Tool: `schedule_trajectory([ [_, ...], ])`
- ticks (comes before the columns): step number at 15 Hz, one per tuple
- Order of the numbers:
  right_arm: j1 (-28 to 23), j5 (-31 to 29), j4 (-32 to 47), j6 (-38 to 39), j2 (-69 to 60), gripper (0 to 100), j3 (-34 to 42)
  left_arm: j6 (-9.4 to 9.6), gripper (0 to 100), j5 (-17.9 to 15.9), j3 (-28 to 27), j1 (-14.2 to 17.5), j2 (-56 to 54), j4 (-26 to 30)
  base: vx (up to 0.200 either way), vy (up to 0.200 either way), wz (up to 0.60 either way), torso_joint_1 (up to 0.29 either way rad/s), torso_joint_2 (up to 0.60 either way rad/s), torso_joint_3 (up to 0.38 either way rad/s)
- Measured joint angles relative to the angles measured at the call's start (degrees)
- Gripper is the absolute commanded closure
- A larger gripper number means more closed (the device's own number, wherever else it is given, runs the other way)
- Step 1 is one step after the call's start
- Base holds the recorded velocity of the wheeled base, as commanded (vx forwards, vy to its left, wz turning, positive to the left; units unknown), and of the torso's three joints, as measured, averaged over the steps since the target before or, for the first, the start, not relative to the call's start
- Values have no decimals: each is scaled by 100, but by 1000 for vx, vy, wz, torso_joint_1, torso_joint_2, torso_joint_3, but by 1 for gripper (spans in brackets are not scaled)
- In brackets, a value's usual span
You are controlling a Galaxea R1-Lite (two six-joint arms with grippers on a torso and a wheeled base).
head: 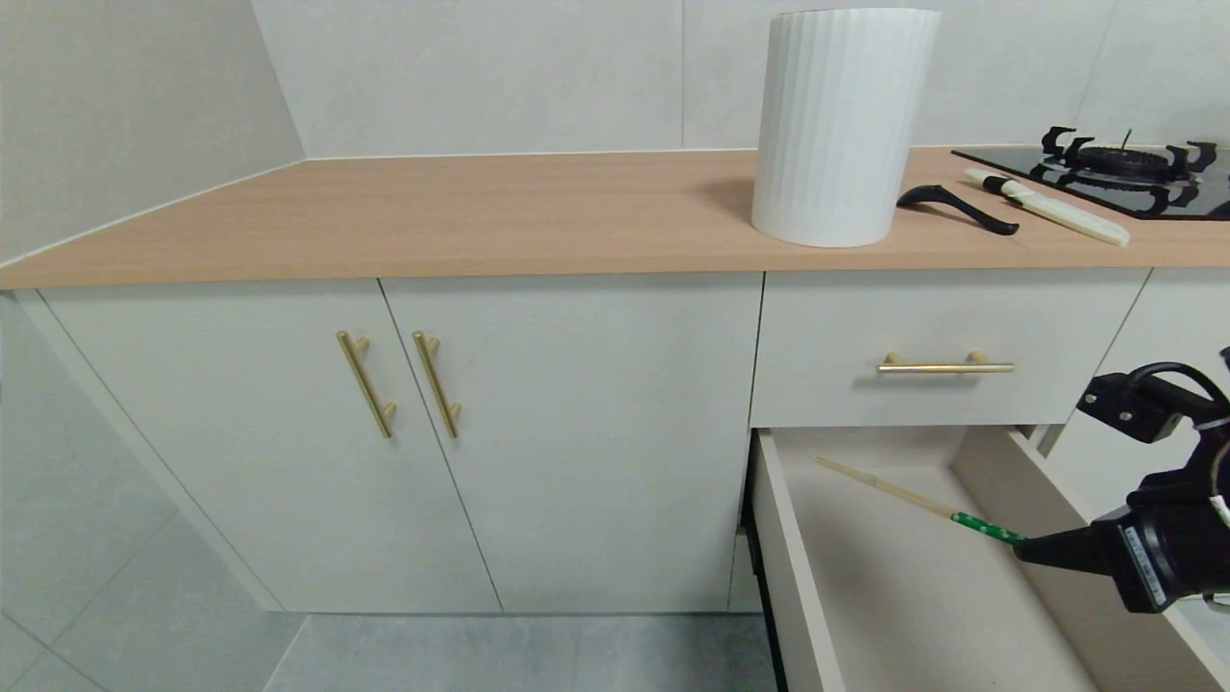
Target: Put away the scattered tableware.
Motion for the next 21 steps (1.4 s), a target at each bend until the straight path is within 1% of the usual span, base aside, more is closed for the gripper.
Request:
schedule_trajectory([
  [2, 49, -211, -9, 223, 488, 100, -66, 0, 0, 0, 0, 0, 0, -2, 0, 0, 0, 0, 0, 0],
  [5, 254, -438, -99, 886, 1430, 100, -301, 0, 0, 0, 0, 0, -2, 0, 0, 0, 0, 0, 0, 0],
  [8, 496, -561, -780, 1559, 2271, 100, -389, -2, 0, 0, 0, 0, 0, 0, 0, 0, 0, 0, 0, 0],
  [10, 579, -823, -1235, 1860, 2836, 100, -397, 0, 0, 2, 0, 0, -2, 0, 0, 0, 0, 0, 0, 0],
  [12, 642, -1013, -1420, 1959, 3329, 100, -394, 0, 0, 0, 0, 0, -2, 0, 0, 0, 0, 0, 0, 0],
  [17, 887, -1185, -1869, 2080, 4148, 100, -333, -2, 0, 0, 0, 0, -2, 0, 0, 0, 0, 0, 0, 0],
  [21, 1084, -1846, -2511, 2271, 4931, 100, -289, -2, 0, 2, 0, 0, -2, 0, 0, 0, 0, 0, 0, 0],
])
